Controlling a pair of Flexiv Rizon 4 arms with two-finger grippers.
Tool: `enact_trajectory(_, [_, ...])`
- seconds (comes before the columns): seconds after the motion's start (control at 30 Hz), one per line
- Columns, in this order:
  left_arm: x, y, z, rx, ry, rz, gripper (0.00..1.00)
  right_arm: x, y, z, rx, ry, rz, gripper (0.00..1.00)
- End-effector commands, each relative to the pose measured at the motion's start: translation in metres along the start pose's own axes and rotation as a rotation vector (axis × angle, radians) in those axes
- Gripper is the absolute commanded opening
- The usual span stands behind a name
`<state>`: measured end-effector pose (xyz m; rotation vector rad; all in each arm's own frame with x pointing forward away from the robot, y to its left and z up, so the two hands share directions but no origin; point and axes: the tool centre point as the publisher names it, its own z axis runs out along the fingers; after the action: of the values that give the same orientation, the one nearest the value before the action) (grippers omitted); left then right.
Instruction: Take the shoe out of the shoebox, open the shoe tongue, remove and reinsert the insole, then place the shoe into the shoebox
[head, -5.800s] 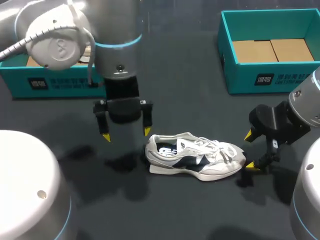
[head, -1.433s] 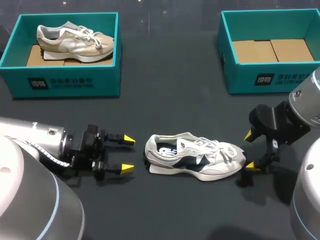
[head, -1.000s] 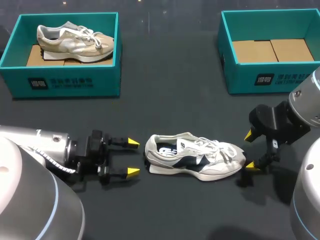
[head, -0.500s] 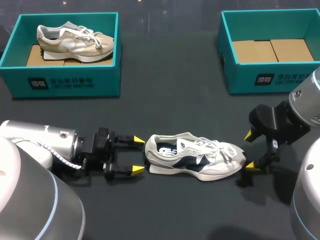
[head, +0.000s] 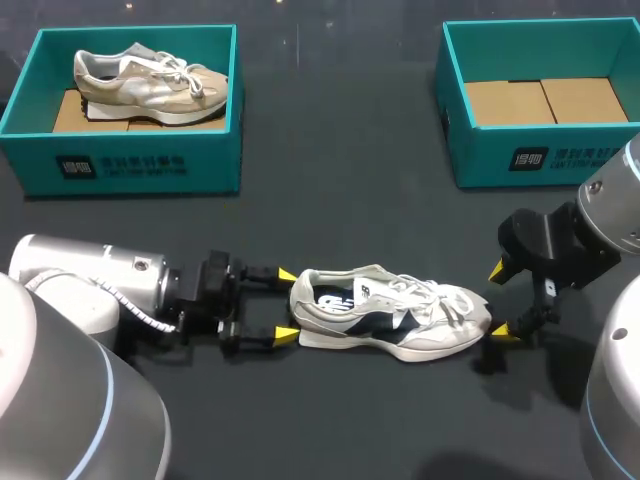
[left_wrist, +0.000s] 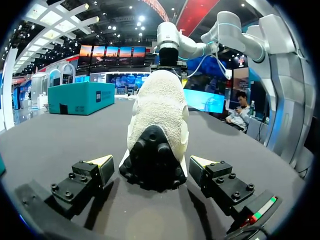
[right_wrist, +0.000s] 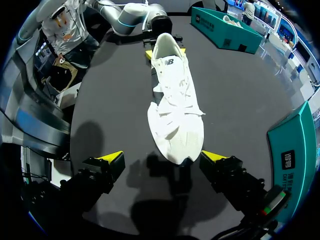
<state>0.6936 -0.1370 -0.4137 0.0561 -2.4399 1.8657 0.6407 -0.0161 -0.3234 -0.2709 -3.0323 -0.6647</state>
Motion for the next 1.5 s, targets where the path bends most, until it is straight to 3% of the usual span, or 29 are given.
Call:
enact_trajectory(0.03, [-0.002,0.002,0.008,0.002,0.006,-0.002,1.0,0.002,0.0,0.0,0.002,-0.003,0.0,1.0])
enact_trajectory(1.5, [0.002,-0.006,0.044,0.015,0.046,-0.001,1.0,0.002,0.0,0.0,0.002,-0.003,0.0,1.0])
